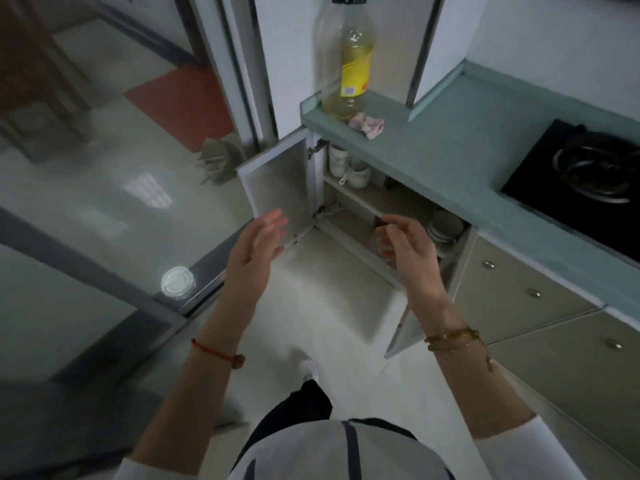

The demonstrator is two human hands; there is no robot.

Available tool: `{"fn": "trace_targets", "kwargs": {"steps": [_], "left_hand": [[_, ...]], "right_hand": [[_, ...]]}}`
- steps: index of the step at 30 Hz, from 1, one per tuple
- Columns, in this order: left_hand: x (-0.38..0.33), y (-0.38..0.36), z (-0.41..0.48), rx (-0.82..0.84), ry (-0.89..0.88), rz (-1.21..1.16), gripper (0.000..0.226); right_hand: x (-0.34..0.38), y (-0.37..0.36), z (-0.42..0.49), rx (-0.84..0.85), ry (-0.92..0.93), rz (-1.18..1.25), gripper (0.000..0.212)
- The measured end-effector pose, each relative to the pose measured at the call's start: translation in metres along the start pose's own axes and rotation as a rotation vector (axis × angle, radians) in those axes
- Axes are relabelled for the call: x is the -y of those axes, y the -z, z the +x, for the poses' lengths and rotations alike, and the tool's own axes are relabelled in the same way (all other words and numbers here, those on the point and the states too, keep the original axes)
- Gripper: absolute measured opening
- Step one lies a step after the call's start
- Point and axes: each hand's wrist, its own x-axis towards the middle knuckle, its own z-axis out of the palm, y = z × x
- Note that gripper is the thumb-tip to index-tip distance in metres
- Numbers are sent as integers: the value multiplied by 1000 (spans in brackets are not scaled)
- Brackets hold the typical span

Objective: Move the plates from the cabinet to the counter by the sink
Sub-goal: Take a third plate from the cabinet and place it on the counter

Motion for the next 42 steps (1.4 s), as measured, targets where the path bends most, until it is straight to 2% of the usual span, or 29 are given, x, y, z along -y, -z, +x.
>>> {"fn": "trace_targets", "kwargs": {"steps": [6, 8, 11, 18, 25, 31, 36, 42], "left_hand": [[-1, -8, 119, 221, 37, 73, 40], [2, -16, 150, 266, 53, 74, 35], [12, -32, 197, 317, 81, 100, 28], [48, -68, 290, 398, 157, 185, 31], [110, -111, 373, 490, 171, 231, 32], [192, -148, 427, 601, 186, 301, 29], [292, -178, 465, 647, 215, 357, 29], [440, -224, 506, 689, 191, 447, 30]], "right_hand": [[3, -19, 67, -164, -52, -14, 20], [-1, -22, 88, -219, -78, -4, 19], [-13, -26, 124, -311, -124, 14, 21], [-45, -24, 194, -428, -227, 31, 20], [-101, -22, 271, -519, -354, -63, 18], [-181, -21, 332, -592, -451, -112, 17], [-275, -13, 384, -640, -511, -103, 22], [-409, 5, 454, -676, -464, -146, 20]]}}
